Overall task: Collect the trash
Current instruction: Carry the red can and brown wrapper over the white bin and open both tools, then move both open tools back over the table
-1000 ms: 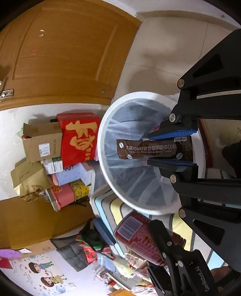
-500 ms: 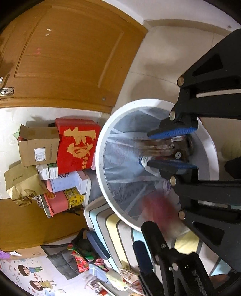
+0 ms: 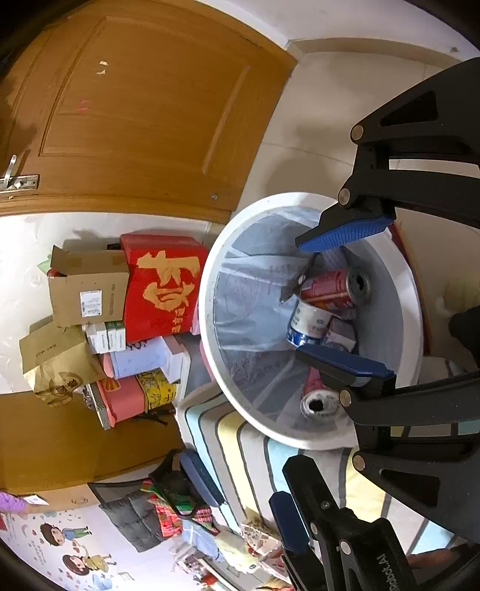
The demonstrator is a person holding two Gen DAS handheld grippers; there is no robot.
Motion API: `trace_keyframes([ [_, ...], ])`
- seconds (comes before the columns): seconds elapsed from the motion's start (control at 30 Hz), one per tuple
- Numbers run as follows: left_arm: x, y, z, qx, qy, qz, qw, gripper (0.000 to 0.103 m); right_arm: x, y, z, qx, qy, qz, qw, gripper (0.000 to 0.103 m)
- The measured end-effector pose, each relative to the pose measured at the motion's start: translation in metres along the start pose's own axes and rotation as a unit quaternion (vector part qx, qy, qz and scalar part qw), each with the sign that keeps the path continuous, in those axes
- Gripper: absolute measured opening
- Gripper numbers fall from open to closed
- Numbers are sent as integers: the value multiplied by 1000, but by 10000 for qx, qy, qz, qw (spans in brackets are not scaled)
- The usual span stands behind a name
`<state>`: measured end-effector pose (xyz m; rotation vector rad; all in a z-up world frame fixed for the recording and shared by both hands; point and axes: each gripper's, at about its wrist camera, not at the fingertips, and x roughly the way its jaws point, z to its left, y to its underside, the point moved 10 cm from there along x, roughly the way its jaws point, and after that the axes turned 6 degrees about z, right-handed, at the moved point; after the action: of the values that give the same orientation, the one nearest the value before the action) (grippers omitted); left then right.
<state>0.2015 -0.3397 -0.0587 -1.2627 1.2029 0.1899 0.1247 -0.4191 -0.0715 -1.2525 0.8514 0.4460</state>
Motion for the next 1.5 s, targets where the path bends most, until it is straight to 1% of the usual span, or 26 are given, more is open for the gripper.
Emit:
trace_keyframes([
  [0.17,-17,6,13,-81,-69,-126,9999,61,-6,0,8,5,-64,-84,9999,54],
  [0.43,-53,17,46,-331,-326,-408,9981,61,-11,3,34,-124,-251,-151,9995,54],
  [0.7,-81,38,88,-597,-619,-493,9951,61,-14,8,70,-309,-516,-164,9981,54],
  [0.8,-92,44,102,-715,-657,-559,9937,61,-15,11,87,-450,-636,-174,9968,54],
  [0.93,-107,56,127,-904,-782,-621,9909,61,-15,14,110,-643,-809,-148,9945,54],
  [1.03,-119,66,153,-1050,-1023,-656,9870,61,-15,17,130,-819,-951,-129,9920,54],
  [1.17,-134,79,180,-1190,-1214,-677,9831,61,-15,23,156,-1021,-1137,-67,9882,54],
  [1.27,-146,88,200,-1368,-1290,-719,9795,61,-15,26,171,-1153,-1214,-35,9859,54],
  [1.43,-163,106,232,-1579,-1465,-761,9736,61,-18,35,204,-1434,-1424,12,9794,54],
  [1.5,-169,114,246,-1643,-1528,-759,9715,61,-19,38,218,-1505,-1637,59,9749,54],
])
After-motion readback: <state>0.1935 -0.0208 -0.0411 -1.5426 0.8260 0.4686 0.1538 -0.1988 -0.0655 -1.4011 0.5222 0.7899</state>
